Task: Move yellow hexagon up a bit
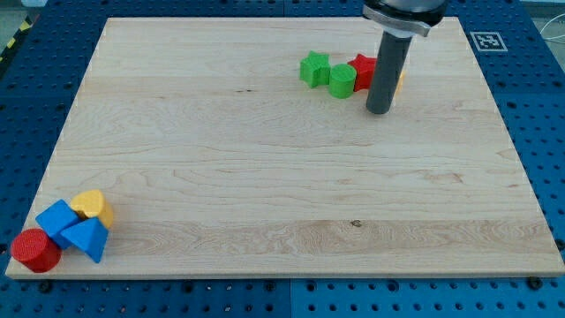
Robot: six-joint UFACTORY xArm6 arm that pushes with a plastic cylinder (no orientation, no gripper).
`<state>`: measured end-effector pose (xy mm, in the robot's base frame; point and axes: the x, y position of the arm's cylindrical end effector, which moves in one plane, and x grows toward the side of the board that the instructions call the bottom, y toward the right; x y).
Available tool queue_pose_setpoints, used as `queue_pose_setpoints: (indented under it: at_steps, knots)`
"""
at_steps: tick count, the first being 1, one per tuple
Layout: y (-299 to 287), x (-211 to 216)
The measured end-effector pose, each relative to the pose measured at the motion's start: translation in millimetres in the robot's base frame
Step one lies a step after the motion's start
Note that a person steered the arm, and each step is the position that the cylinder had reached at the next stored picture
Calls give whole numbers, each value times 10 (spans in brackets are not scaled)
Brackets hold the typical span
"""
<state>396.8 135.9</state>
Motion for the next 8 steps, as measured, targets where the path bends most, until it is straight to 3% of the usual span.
queue_pose_setpoints:
  at_steps: [2, 4, 8]
  knots:
    - [351, -48]
    - [341, -335]
    - [127, -377]
